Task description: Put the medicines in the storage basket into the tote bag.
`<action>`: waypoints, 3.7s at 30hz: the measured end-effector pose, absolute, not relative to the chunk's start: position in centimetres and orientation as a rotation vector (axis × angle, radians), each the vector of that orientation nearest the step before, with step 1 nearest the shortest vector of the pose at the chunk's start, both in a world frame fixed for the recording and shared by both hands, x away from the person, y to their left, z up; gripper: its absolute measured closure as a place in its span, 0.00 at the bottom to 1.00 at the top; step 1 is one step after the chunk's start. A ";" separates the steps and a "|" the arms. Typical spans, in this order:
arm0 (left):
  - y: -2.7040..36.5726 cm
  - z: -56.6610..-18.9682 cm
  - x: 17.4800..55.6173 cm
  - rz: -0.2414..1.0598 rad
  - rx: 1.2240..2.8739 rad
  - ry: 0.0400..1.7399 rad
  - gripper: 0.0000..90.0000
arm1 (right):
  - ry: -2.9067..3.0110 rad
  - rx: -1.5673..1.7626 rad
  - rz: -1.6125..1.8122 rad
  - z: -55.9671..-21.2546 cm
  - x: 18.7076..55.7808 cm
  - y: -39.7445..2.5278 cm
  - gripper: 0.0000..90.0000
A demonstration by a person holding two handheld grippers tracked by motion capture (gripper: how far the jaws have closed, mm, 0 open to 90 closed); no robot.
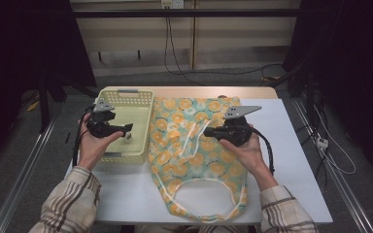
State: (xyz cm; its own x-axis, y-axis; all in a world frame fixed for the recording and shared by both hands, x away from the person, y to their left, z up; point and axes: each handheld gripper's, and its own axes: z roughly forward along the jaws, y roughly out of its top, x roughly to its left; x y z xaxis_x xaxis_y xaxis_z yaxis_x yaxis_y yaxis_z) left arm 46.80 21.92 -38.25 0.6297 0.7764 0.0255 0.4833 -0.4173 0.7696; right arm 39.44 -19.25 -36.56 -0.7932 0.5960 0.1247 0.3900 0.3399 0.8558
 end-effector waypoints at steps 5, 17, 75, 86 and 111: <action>21.8 -38.6 47.7 0.475 2.104 0.966 0.20 | 2.401 0.891 1.437 -36.5 39.4 -19.2 1.00; 21.3 -41.0 49.8 0.393 2.213 0.990 0.28 | 2.405 0.894 1.436 -36.6 39.5 -19.2 1.00; 21.2 -42.9 51.3 0.248 2.422 1.043 0.67 | 2.418 0.888 1.411 -37.0 39.7 -18.6 1.00; 21.1 -41.7 51.1 0.315 2.312 1.038 0.67 | 2.413 0.887 1.411 -37.0 39.7 -18.7 1.00; 21.6 -37.8 48.1 0.399 2.116 0.926 0.67 | 2.401 0.885 1.411 -36.9 39.7 -18.7 1.00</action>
